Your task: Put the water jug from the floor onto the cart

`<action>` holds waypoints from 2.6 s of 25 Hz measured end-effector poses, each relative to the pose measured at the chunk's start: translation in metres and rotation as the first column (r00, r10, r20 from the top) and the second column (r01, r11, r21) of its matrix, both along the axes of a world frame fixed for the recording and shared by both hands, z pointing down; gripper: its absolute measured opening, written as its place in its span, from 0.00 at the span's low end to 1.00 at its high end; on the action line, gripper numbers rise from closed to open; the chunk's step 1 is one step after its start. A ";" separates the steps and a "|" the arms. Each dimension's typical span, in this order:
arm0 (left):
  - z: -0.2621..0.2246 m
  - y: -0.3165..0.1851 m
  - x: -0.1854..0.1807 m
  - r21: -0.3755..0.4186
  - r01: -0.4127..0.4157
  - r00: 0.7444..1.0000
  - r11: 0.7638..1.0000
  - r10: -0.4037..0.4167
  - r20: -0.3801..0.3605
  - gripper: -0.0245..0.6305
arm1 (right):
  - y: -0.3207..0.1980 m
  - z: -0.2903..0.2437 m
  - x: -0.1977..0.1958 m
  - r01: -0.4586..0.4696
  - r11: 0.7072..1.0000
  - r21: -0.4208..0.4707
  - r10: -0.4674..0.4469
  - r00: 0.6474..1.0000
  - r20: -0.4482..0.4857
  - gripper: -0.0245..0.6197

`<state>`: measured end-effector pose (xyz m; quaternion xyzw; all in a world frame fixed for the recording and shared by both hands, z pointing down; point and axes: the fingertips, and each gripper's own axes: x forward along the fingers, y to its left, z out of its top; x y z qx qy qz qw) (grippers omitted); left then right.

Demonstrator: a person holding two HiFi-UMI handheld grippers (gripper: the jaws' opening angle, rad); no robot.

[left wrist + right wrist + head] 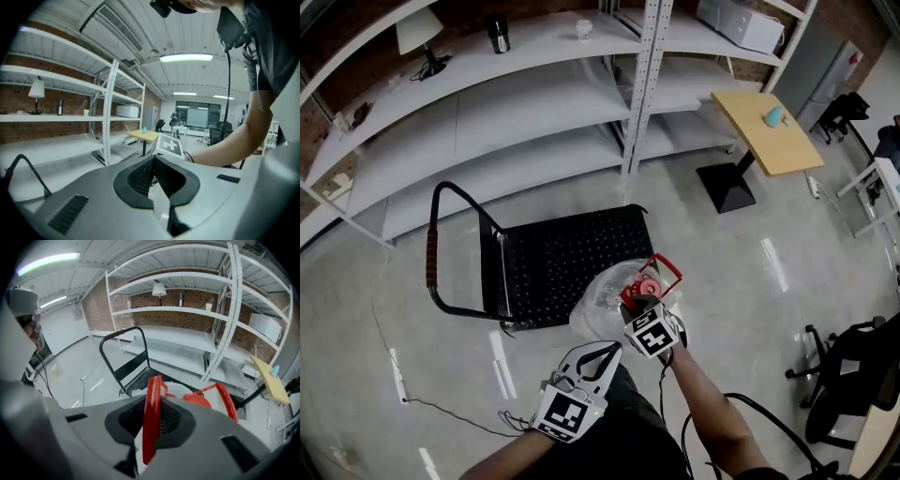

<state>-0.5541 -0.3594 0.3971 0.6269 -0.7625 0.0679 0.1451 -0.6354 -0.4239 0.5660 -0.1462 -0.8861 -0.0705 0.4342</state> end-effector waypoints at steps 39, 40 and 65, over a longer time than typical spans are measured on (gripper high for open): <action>0.153 0.085 -0.299 -0.100 0.230 0.961 0.968 -0.242 -0.136 0.04 | 0.073 0.236 -0.358 0.062 0.973 0.222 -0.055 0.998 -0.040 0.09; 0.155 0.088 -0.299 -0.102 0.231 0.961 0.968 -0.243 -0.135 0.04 | 0.074 0.236 -0.359 0.059 0.971 0.231 -0.053 0.998 -0.032 0.09; -0.002 0.073 -0.264 0.064 0.160 0.985 0.985 -0.156 -0.069 0.04 | 0.074 -0.083 -0.244 -0.048 0.997 -0.068 0.069 0.929 0.362 0.07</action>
